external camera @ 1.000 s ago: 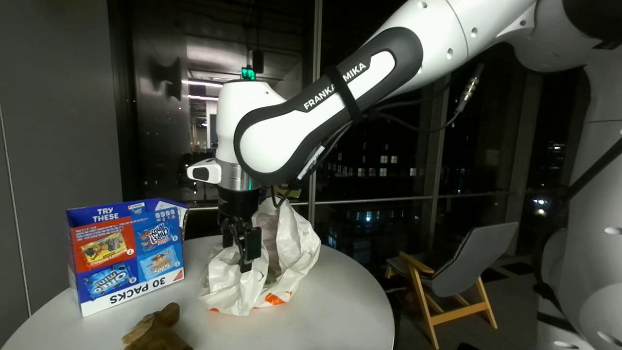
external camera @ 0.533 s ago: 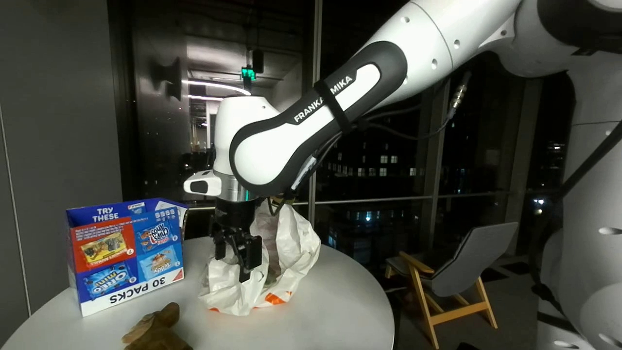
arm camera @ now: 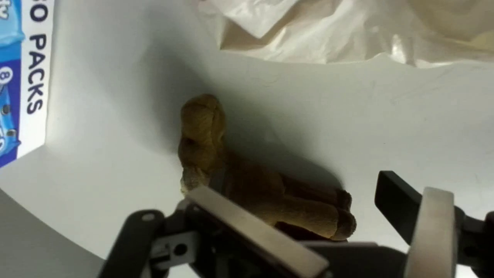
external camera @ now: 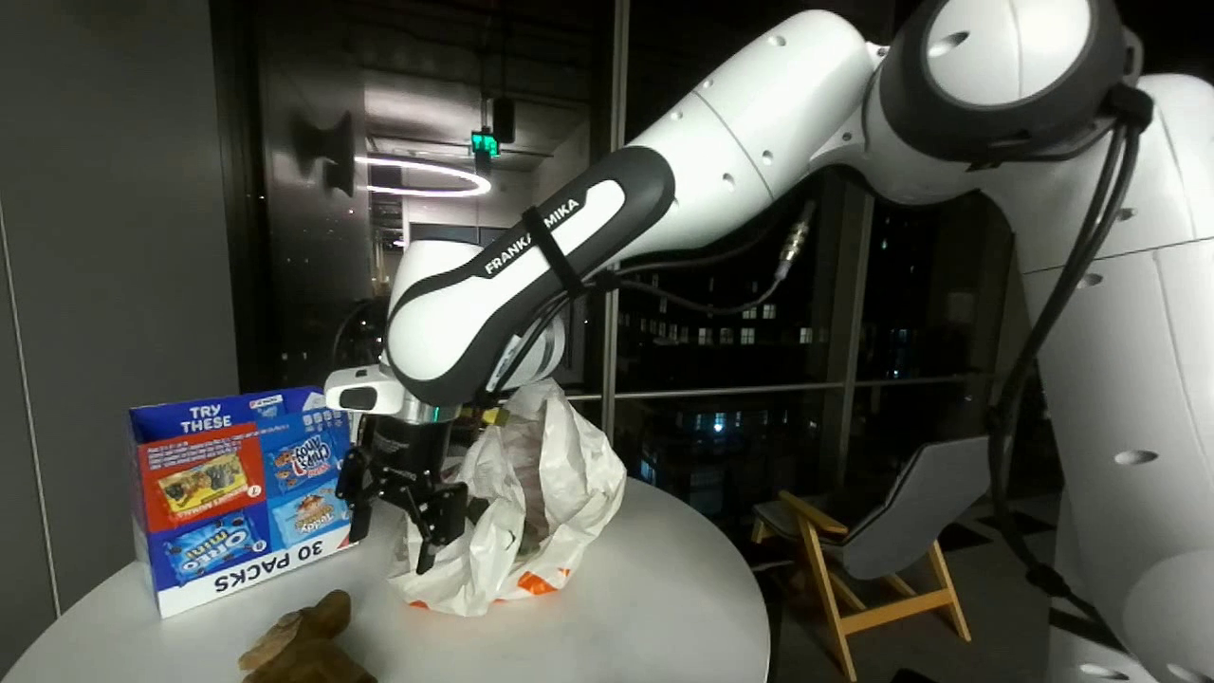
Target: Put the duster, the turnip plushie and the moose toy in the plastic
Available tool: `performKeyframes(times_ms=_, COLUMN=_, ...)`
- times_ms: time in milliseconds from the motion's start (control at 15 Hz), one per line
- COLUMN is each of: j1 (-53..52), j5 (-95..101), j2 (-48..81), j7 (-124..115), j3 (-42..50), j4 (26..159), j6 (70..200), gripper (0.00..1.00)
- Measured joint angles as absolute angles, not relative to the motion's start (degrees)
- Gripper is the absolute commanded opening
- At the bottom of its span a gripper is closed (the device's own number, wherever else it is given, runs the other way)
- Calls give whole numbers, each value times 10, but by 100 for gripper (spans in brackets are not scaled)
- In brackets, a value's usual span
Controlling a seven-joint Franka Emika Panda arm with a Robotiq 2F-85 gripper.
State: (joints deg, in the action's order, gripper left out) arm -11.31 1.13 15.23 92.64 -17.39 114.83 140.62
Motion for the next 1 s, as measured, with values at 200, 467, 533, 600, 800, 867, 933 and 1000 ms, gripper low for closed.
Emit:
performKeyframes(times_ms=200, j1=-100, j5=-25, j2=205, j7=1031, j3=-194, j4=1090, j6=1384, gripper=100)
performKeyframes(times_ms=467, j1=-95, j5=-45, j2=276, j7=1135, j3=-215, j4=1001, j6=1308, gripper=100)
performKeyframes(times_ms=533, j1=-95, j5=-49, j2=295, j7=1157, j3=-219, j4=977, j6=1281, gripper=100)
performKeyframes(times_ms=600, j1=-95, j5=-51, j2=314, j7=1178, j3=-222, j4=953, j6=1253, gripper=100)
performKeyframes(times_ms=800, j1=-97, j5=-53, j2=366, j7=1233, j3=-224, j4=885, j6=1158, gripper=100)
performKeyframes(times_ms=867, j1=-98, j5=-53, j2=383, j7=1248, j3=-224, j4=863, j6=1122, gripper=100)
performKeyframes(times_ms=933, j1=-99, j5=-53, j2=399, j7=1260, j3=-223, j4=842, j6=1090, gripper=100)
performKeyframes(times_ms=1000, j1=-100, j5=-53, j2=415, j7=1271, j3=-222, j4=822, j6=1060, gripper=100)
